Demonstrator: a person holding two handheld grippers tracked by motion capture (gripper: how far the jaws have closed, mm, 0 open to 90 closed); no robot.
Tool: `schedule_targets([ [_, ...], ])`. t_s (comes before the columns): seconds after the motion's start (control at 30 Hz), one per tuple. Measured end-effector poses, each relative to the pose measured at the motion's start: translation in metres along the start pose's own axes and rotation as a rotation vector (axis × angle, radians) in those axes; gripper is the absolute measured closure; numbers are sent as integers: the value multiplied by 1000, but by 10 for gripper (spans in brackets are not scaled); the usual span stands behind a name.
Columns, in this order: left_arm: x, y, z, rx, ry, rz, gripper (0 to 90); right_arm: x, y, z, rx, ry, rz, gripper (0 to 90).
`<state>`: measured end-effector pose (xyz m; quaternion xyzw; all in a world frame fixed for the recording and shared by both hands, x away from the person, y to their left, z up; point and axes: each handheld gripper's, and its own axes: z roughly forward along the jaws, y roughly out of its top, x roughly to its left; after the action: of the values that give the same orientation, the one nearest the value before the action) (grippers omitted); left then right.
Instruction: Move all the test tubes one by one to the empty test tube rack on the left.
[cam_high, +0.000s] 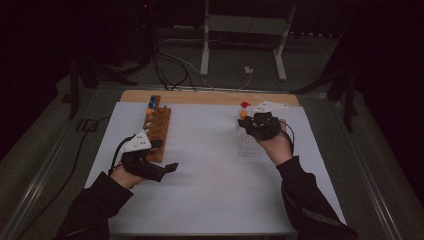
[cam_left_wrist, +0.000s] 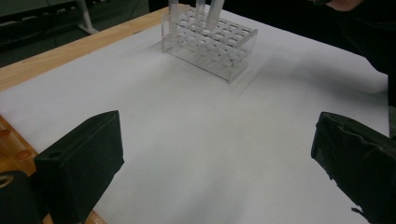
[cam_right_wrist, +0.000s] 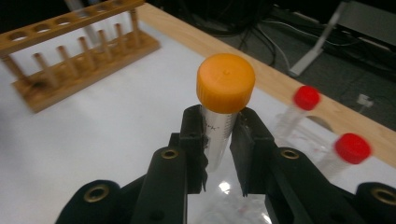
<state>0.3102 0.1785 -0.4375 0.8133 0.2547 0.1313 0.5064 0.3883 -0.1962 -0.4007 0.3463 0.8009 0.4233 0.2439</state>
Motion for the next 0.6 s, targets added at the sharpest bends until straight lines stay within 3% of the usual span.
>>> schedule_targets([
  [0.6,-12,12,17,11,-71,33,33,55,-29,-5,40,155,-66,750],
])
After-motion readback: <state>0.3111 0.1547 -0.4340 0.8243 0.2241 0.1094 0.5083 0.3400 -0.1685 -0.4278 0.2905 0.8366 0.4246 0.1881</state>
